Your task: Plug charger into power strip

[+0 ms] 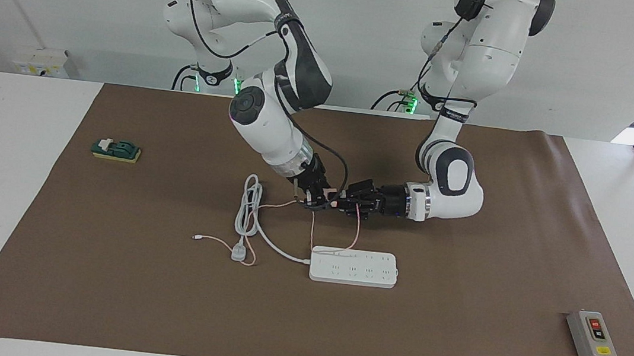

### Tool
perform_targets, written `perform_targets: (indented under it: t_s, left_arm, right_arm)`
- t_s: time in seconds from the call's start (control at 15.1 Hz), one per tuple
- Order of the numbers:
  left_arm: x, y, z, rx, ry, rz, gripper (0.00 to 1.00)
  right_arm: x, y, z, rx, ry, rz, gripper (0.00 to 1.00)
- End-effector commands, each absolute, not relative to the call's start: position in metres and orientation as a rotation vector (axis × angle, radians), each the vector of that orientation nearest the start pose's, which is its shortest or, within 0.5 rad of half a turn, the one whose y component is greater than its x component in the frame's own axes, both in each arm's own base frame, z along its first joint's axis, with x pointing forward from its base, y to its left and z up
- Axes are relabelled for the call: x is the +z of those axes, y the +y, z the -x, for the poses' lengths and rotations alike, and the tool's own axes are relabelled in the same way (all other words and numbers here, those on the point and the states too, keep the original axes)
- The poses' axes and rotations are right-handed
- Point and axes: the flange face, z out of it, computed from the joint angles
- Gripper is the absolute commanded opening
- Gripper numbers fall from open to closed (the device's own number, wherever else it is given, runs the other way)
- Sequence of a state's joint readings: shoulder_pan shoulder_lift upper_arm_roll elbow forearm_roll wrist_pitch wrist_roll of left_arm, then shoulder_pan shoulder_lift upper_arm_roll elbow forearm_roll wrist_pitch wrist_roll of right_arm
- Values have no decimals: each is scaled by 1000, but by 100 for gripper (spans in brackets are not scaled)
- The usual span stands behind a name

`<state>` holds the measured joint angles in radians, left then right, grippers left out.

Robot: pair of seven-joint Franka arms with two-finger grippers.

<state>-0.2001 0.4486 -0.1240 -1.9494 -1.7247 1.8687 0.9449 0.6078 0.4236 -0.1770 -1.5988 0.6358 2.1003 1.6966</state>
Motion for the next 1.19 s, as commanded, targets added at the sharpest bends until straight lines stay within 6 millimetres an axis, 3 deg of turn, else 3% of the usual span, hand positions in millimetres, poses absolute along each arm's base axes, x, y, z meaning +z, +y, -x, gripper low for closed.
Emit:
perform_targets:
  t_s: [0.0,0.33,0.46,0.73,1.06,1.13]
  left_arm:
    - [292,-254,-574,96,-125,-1633,0]
    - [301,-242,-579,93,-119,-1651,0]
    - [316,-239,-580,91,-114,-1664,0]
    - [331,-206,-586,70,-133,-1771,0]
    - [381,-149,-599,-28,-127,-2000,0]
    - [392,-140,-602,-64,-136,-2025,0]
  right_arm:
    - [400,318,-608,568,1963,1964,100]
    - [402,302,-612,539,1917,2021,100]
    - [408,282,-615,504,1849,2114,100]
    - [443,232,-618,429,1692,2282,100]
    - [475,155,-613,314,1271,2657,100]
    - [481,149,-610,308,1184,2720,100]
